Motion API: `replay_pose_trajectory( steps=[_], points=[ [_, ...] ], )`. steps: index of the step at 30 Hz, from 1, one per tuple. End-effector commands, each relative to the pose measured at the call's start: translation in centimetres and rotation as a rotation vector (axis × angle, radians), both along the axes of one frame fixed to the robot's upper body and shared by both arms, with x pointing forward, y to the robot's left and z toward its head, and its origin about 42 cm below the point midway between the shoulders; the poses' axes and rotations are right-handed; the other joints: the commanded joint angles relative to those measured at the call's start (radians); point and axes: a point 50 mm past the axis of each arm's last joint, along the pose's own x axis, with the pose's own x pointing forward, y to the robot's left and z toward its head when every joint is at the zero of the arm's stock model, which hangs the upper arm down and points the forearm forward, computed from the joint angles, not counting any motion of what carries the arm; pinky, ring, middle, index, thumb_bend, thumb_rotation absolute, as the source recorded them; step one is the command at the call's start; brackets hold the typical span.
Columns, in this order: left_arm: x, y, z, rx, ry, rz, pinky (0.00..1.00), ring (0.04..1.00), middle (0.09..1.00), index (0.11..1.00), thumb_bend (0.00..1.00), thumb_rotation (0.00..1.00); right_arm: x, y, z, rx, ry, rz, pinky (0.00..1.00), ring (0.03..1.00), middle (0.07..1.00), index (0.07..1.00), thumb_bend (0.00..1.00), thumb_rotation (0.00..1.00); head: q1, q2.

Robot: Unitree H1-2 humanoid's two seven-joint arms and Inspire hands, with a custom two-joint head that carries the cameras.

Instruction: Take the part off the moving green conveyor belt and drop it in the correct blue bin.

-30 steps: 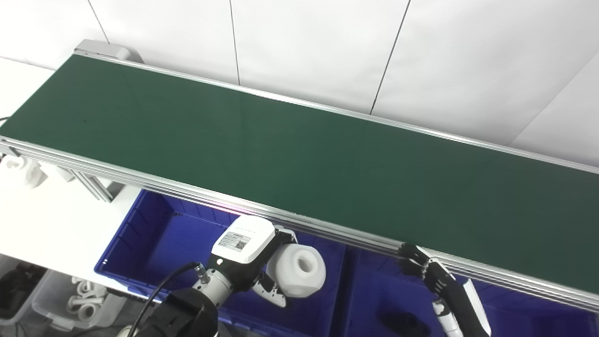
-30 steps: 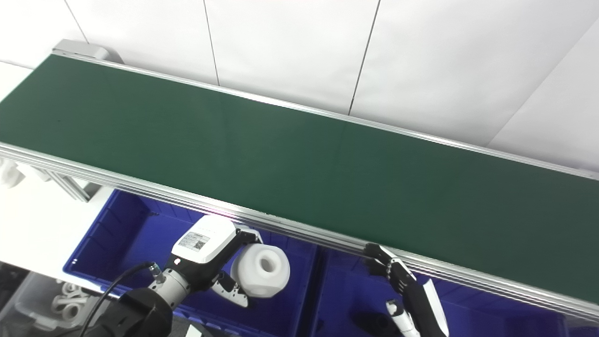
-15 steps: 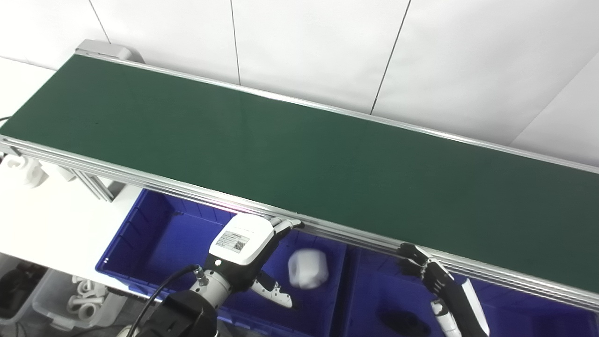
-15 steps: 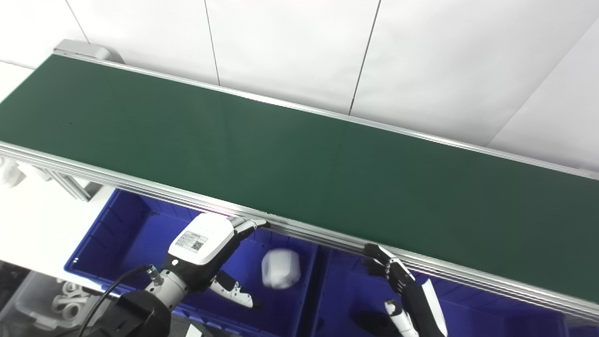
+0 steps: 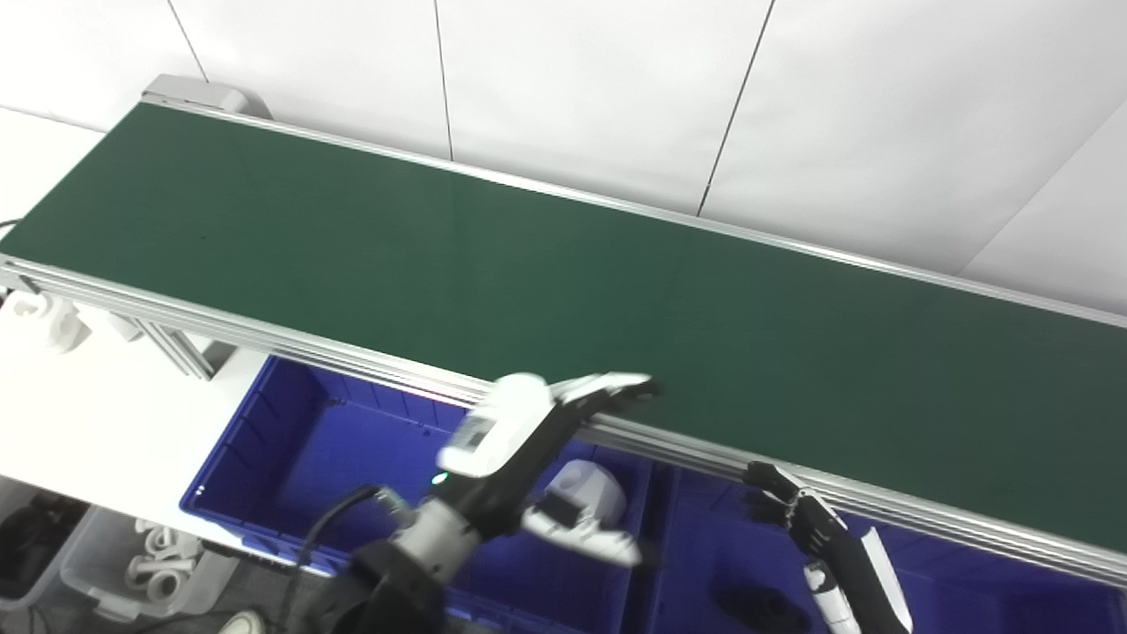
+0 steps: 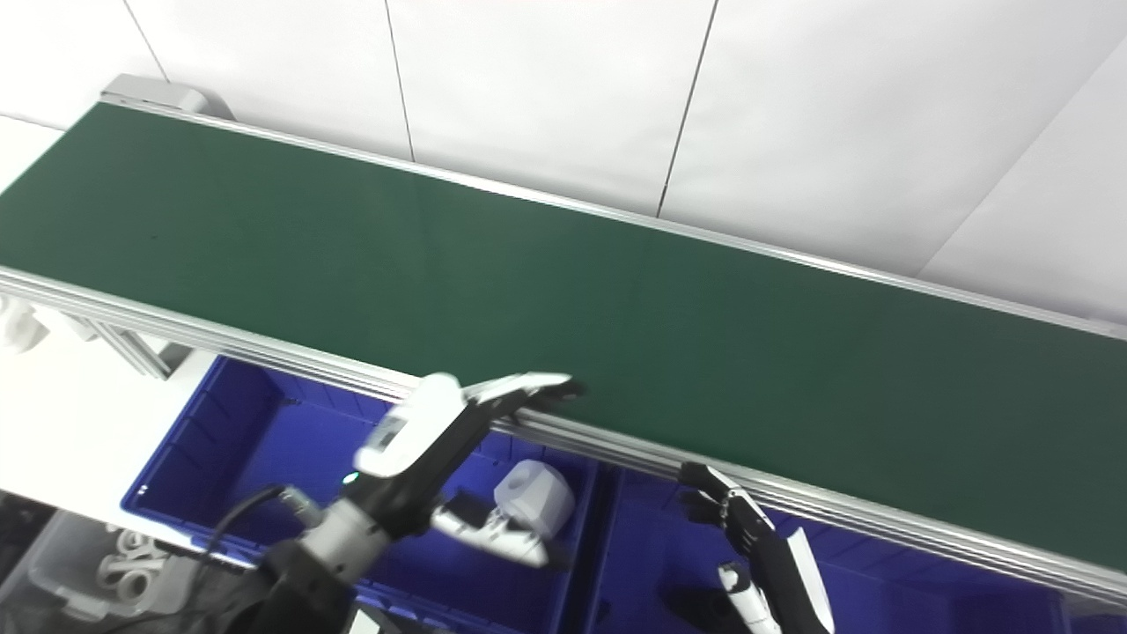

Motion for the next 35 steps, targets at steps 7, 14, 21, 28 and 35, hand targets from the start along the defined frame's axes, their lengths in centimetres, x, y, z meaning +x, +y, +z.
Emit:
replay_pose_trajectory(
  steps=[7, 14, 21, 28, 35],
  points=[
    [1.9, 0.9, -7.8, -0.339, 0.164, -0.012, 0.74, 0.85, 0.873, 0.814, 0.78, 0.63, 0.4, 2.6, 0.7, -0.001, -0.09, -0.002, 0.73, 0.787, 0.838, 0.84, 0.82, 1.0, -0.107, -0.016],
    [2.0, 3.5, -9.2, -0.271, 0.201, -0.053, 0.78, 0.874, 0.888, 0.827, 0.77, 0.63, 0.5, 4.7, 0.8, 0.035, -0.082, -0.015, 0.76, 0.808, 0.847, 0.845, 0.84, 0.99, -0.222, -0.013],
    [2.1, 4.4, -8.5, -0.228, 0.197, -0.097, 0.78, 0.87, 0.878, 0.826, 0.77, 0.6, 0.9, 5.7, 1.6, 0.045, -0.078, -0.018, 0.76, 0.813, 0.85, 0.848, 0.82, 0.98, -0.258, 0.03],
    [2.1, 4.3, -7.9, -0.207, 0.208, -0.122, 0.79, 0.873, 0.884, 0.83, 0.77, 0.58, 1.2, 5.5, 2.1, 0.037, -0.083, -0.012, 0.76, 0.822, 0.86, 0.849, 0.82, 0.99, -0.238, 0.043],
    [1.9, 3.8, -7.2, -0.186, 0.184, -0.135, 0.79, 0.866, 0.887, 0.835, 0.75, 0.57, 1.2, 4.9, 2.4, 0.032, -0.078, -0.015, 0.75, 0.811, 0.85, 0.847, 0.82, 0.99, -0.214, 0.07]
  ],
)
